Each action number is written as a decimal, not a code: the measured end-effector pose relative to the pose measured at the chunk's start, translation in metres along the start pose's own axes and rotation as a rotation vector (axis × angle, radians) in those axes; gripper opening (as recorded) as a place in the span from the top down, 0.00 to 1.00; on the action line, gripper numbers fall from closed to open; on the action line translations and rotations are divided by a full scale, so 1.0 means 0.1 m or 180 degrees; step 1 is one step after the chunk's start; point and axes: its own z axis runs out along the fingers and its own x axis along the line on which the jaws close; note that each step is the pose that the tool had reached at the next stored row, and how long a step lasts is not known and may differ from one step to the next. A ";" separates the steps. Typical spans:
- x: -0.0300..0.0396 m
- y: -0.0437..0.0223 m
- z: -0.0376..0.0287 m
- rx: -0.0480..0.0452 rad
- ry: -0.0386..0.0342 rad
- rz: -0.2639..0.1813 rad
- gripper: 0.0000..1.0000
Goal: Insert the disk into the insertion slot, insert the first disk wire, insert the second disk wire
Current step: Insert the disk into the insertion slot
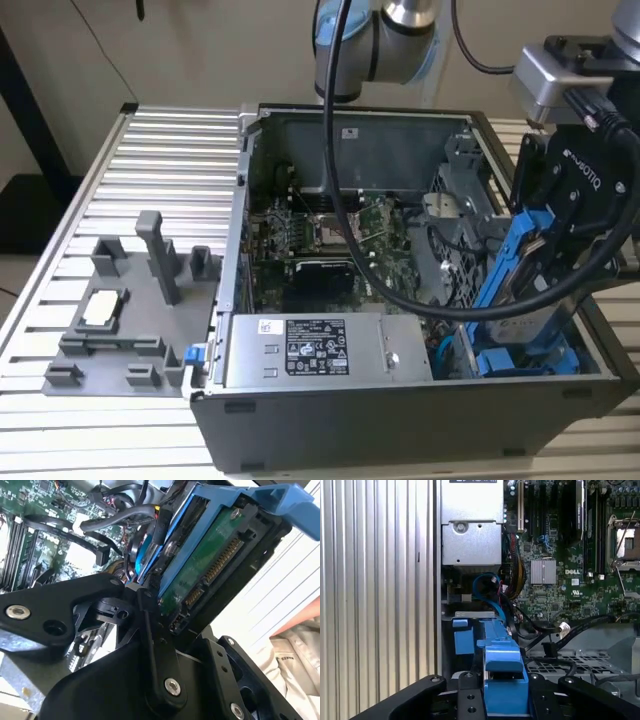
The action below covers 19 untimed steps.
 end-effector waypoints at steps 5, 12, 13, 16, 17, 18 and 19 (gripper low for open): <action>-0.002 -0.003 -0.023 0.0000 0.0002 0.0002 0.59; -0.007 0.003 -0.175 0.0002 -0.0027 0.0001 0.59; -0.008 0.004 -0.176 0.0013 -0.0053 0.0000 0.59; -0.010 0.004 -0.176 0.0091 -0.0150 -0.0013 0.59; -0.010 0.004 -0.176 0.0125 -0.0176 -0.0019 0.59; -0.010 0.004 -0.177 0.0171 -0.0194 -0.0026 0.59; -0.011 0.004 -0.178 0.0224 -0.0205 -0.0033 0.59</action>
